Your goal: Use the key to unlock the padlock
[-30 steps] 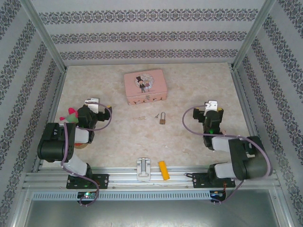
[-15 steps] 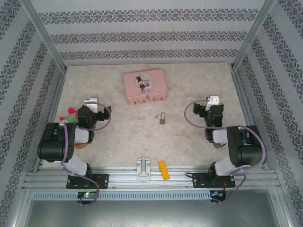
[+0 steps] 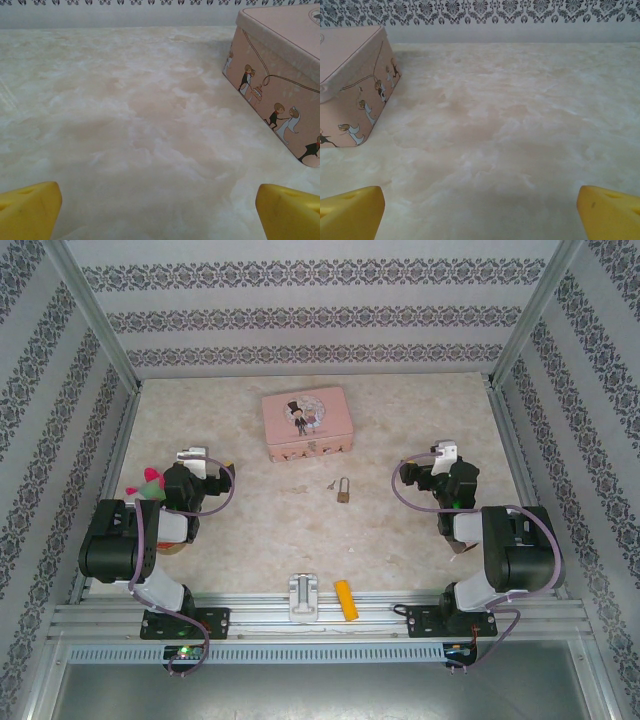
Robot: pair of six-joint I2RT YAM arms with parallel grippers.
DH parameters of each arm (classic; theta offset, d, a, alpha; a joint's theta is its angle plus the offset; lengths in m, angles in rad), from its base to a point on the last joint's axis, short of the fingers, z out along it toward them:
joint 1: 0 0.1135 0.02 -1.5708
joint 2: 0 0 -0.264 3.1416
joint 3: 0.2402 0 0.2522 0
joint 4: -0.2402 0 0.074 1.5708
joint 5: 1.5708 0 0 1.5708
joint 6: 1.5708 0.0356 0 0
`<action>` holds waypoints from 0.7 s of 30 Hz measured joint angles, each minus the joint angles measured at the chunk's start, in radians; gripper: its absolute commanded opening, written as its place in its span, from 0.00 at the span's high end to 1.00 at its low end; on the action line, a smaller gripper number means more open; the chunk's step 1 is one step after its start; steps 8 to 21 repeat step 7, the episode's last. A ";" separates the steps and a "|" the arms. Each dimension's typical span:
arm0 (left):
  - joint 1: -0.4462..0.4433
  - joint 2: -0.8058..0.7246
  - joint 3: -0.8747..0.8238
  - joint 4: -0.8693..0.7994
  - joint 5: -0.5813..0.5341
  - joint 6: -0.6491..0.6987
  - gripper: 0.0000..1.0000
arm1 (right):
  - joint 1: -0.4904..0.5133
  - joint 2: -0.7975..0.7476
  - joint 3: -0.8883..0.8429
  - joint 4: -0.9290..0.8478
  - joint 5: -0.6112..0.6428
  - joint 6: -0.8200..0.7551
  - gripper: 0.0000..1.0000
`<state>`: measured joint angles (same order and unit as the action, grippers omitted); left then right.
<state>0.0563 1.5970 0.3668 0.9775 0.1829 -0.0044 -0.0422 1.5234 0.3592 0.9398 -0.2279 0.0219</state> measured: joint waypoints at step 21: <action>0.000 0.000 0.000 0.000 0.000 0.000 0.01 | 0.000 0.000 0.000 0.000 -0.003 0.000 0.02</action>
